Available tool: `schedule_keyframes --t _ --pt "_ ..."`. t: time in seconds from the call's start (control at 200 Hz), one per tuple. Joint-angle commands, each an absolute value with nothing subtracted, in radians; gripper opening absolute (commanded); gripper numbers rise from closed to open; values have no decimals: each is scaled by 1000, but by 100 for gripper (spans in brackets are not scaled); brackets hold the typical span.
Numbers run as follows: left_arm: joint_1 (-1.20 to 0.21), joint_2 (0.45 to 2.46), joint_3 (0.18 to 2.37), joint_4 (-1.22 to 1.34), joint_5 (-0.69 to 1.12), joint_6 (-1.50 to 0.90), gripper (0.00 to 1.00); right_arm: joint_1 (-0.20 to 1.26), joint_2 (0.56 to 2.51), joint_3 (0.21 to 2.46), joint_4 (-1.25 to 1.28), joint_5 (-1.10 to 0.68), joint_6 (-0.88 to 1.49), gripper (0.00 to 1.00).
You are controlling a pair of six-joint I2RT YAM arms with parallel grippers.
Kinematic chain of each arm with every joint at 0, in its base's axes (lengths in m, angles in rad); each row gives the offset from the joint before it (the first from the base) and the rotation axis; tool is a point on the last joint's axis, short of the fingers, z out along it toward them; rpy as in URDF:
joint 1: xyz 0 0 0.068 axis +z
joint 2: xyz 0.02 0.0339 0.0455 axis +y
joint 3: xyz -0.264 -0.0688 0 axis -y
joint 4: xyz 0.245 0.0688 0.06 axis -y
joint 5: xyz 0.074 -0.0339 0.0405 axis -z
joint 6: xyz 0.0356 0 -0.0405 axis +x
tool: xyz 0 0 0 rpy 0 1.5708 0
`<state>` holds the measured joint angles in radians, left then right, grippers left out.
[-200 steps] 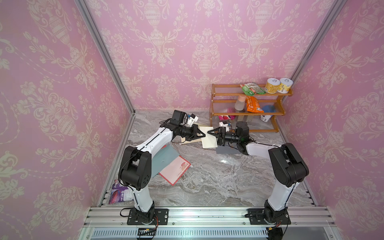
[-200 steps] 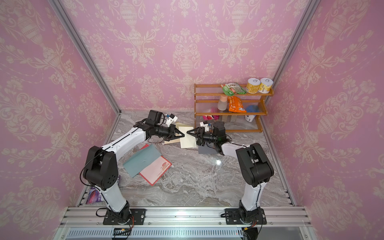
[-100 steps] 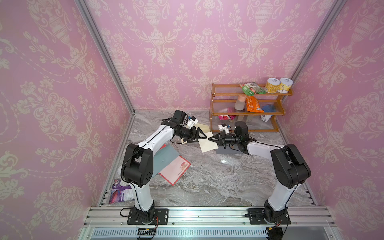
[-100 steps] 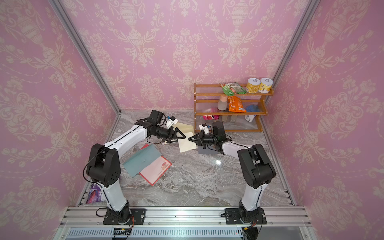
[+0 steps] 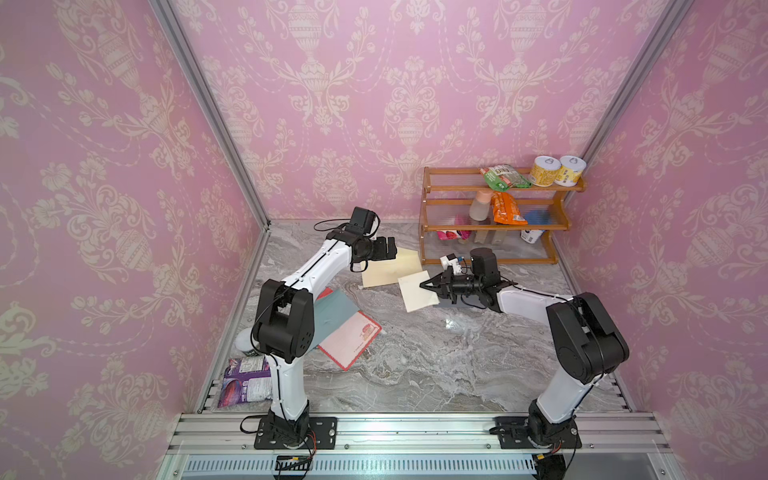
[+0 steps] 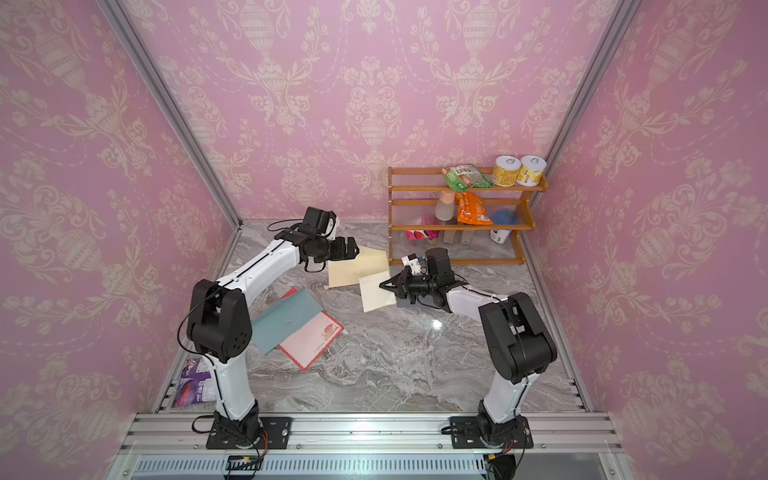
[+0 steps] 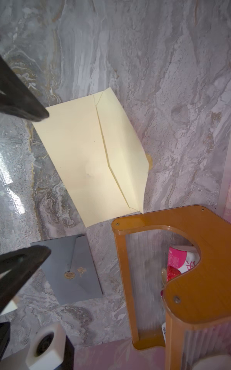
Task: Fold the letter paper in half and place it into the envelope
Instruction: Pick up the envelope from the center of the board.
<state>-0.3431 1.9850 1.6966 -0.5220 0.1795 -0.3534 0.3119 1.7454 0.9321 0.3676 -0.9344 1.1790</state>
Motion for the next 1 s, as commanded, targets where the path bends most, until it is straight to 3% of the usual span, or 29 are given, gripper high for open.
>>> schedule_keyframes --t 0.0,0.295,0.525,0.995 --pt "-336 2088 1813 -590 80 -218 99 316 1697 916 363 -939 1185 0" --pt "-307 2289 2053 -633 76 -209 99 316 1684 898 381 -952 1218 0" --pt "-286 2439 2237 -676 114 -240 99 314 1645 900 254 -966 1140 0" --pt "-214 2545 2277 -619 318 -410 99 287 1569 879 70 -968 1012 0"
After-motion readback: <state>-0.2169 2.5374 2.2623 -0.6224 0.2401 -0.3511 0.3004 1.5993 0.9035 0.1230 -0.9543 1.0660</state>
